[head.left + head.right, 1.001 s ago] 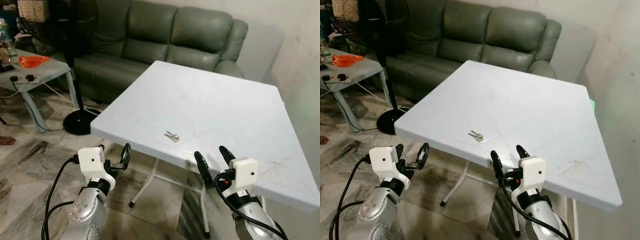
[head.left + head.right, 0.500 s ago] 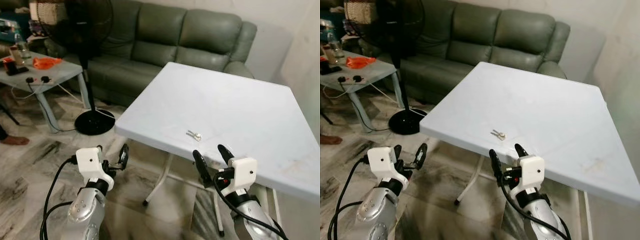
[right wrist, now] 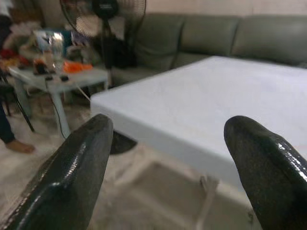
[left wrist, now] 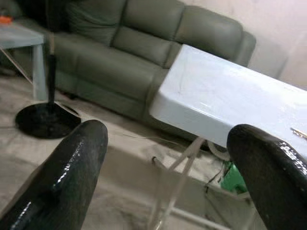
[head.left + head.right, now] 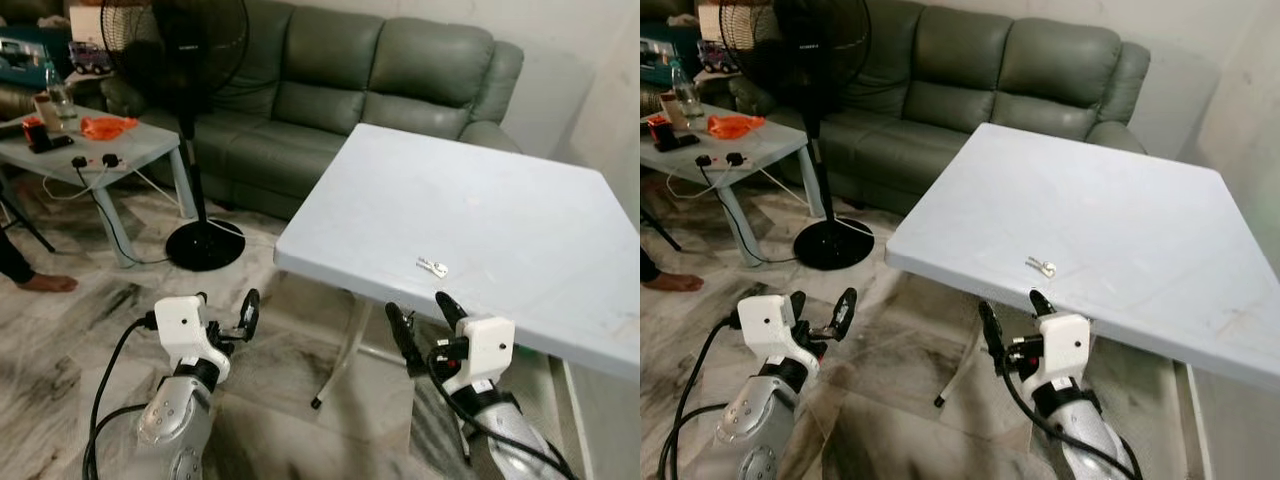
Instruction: Hang keys on a hook
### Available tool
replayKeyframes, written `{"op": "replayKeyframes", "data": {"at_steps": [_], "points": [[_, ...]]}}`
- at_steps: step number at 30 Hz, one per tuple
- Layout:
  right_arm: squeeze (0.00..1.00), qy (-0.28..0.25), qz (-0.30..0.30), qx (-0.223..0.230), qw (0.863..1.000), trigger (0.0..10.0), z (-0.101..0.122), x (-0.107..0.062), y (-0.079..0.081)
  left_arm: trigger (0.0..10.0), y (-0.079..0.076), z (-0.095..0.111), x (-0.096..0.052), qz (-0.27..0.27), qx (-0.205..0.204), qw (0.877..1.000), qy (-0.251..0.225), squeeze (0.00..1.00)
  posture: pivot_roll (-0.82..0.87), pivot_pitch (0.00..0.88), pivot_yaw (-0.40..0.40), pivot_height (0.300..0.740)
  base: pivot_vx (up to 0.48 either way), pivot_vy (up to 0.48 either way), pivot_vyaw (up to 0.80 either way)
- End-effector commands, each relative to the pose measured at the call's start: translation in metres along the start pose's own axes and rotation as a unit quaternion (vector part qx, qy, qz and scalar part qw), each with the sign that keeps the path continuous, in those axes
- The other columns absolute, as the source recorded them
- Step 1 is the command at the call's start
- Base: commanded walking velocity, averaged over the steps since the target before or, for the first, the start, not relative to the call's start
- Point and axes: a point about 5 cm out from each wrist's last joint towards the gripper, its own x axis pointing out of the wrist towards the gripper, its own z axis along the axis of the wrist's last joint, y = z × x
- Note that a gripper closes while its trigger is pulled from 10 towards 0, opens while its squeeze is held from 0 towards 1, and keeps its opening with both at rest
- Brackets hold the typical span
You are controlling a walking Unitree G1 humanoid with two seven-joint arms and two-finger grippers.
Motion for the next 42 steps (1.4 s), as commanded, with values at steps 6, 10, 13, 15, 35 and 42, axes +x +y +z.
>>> {"op": "replayKeyframes", "data": {"at_steps": [6, 10, 13, 15, 35, 42], "points": [[0.00, -0.011, 0.007, 0.002, 1.000, 10.0, 0.0049, 0.0039, 0.0028, 10.0, 0.0025, 0.0013, -0.0004, 0.006, 0.004, 1.000, 0.002, 0.00, 0.03, 0.003, -0.064, 0.740, 0.000, 0.000, 0.00], [0.00, -0.003, 0.005, 0.010, 1.000, 10.0, 0.0034, 0.0048, 0.0020, 10.0, 0.0026, 0.0006, 0.0002, 0.007, 0.005, 1.000, 0.004, 0.00, 0.03, 0.000, -0.062, 0.740, 0.000, 0.000, -0.45], [0.00, -0.001, 0.007, 0.010, 1.000, 10.0, 0.0029, 0.0050, 0.0020, 10.0, 0.0016, -0.0002, 0.0002, 0.005, 0.003, 1.000, 0.005, 0.00, 0.03, 0.000, -0.061, 0.740, 0.000, 0.000, -0.78], [0.00, -0.001, 0.006, 0.011, 1.000, 10.0, 0.0026, 0.0051, 0.0021, 10.0, 0.0014, -0.0003, 0.0003, 0.005, 0.004, 1.000, 0.006, 0.00, 0.03, 0.000, -0.061, 0.740, 0.000, 0.000, -0.78], [0.00, 0.001, 0.008, 0.009, 1.000, 10.0, 0.0021, 0.0038, 0.0027, 10.0, -0.0019, -0.0009, -0.0002, -0.006, 0.003, 1.000, 0.010, 0.00, 0.03, 0.000, -0.057, 0.740, 0.000, 0.000, -0.79], [0.00, -0.003, 0.009, 0.007, 1.000, 10.0, 0.0028, 0.0039, 0.0025, 10.0, -0.0035, -0.0008, -0.0020, -0.009, 0.002, 1.000, 0.009, 0.00, 0.03, 0.000, -0.059, 0.740, 0.000, 0.000, -0.21]]}}
